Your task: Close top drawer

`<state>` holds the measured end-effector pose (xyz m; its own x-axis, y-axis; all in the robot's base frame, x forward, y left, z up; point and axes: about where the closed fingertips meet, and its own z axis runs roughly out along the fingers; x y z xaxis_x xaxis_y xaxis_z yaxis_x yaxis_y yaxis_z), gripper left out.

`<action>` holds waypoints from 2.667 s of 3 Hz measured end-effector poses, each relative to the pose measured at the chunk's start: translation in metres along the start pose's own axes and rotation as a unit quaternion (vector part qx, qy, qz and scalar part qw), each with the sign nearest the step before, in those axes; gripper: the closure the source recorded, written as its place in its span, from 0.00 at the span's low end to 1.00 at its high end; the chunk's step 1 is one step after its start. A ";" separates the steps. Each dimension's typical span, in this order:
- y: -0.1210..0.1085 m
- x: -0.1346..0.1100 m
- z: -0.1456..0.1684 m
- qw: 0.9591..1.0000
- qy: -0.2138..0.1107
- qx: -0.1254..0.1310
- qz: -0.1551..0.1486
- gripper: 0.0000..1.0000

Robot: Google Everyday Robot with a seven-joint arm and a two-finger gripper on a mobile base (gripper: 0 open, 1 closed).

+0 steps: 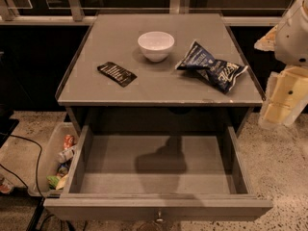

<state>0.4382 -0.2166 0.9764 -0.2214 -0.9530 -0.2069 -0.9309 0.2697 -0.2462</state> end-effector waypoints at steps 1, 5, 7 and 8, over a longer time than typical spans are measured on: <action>0.003 0.000 -0.001 1.000 0.000 0.004 0.001 0.00; 0.118 0.025 0.067 0.999 -0.034 -0.038 0.001 0.88; 0.128 0.030 0.081 0.998 -0.042 -0.039 0.015 1.00; 0.164 0.043 0.133 0.994 -0.072 -0.054 0.056 1.00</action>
Offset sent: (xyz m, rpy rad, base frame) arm -0.0722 0.0031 -0.0436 0.0238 -0.0176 -0.0091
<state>0.3147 -0.1950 0.8010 -0.2893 -0.8855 -0.3636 -0.9300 0.3500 -0.1125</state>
